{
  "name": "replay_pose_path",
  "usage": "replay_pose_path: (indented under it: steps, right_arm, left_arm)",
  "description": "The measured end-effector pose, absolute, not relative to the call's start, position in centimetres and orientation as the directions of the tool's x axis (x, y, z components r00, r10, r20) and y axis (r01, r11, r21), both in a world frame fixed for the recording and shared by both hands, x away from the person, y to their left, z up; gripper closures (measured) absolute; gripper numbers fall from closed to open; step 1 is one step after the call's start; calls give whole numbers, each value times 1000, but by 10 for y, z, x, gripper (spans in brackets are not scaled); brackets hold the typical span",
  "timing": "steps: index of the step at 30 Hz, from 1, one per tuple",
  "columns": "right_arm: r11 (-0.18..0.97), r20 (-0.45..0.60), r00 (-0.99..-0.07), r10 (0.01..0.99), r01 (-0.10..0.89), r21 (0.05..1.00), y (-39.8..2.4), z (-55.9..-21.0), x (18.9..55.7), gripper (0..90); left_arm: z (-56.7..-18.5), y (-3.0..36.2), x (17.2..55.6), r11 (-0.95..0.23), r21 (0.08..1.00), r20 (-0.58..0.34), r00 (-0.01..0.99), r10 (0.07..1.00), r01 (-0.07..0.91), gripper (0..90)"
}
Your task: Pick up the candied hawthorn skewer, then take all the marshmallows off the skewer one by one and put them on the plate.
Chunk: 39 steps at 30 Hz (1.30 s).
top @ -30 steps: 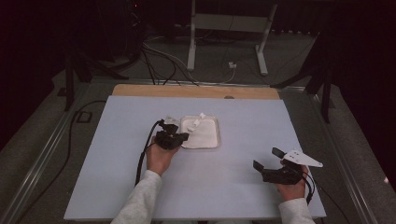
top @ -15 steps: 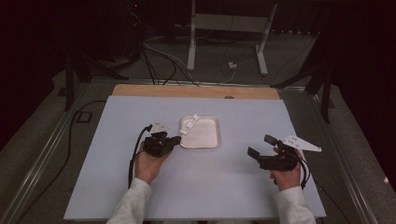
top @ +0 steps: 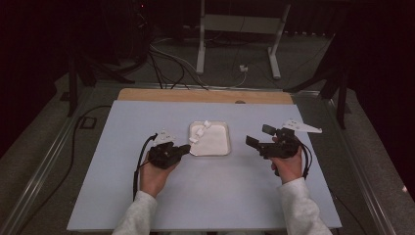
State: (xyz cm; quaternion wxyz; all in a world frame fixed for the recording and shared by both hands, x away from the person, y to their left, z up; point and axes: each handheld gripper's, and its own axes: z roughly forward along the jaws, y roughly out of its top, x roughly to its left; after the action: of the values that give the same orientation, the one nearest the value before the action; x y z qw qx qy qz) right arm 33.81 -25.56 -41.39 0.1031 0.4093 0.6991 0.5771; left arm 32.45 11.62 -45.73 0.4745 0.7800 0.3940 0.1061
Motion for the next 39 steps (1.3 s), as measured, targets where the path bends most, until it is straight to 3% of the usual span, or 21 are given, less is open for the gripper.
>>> replay_pose_path:
  steps: [15, 29, 37, 38, 39]
  right_arm:
    - [98, 327, -702, 633, 492, 865, -190, -393, 368, 0]
    - [67, 446, -683, 579, 585, 809, -169, -416, 393, 0]
    - [83, 496, -670, 552, 636, 767, -160, -423, 399, 208]
    - [74, 520, -659, 543, 654, 753, -158, -425, 401, 270]
    - [74, 520, -659, 543, 654, 753, -158, -425, 401, 270]
  left_arm:
    - [-454, 122, 319, -222, 838, -209, 668, 714, 499, 900]
    - [-454, 122, 317, -219, 839, -211, 669, 712, 498, 900]
    - [-456, 120, 316, -230, 840, -206, 679, 704, 492, 900]
    - [-456, 119, 316, -229, 841, -207, 682, 702, 491, 900]
    - [-456, 118, 316, -228, 841, -211, 686, 696, 490, 900]
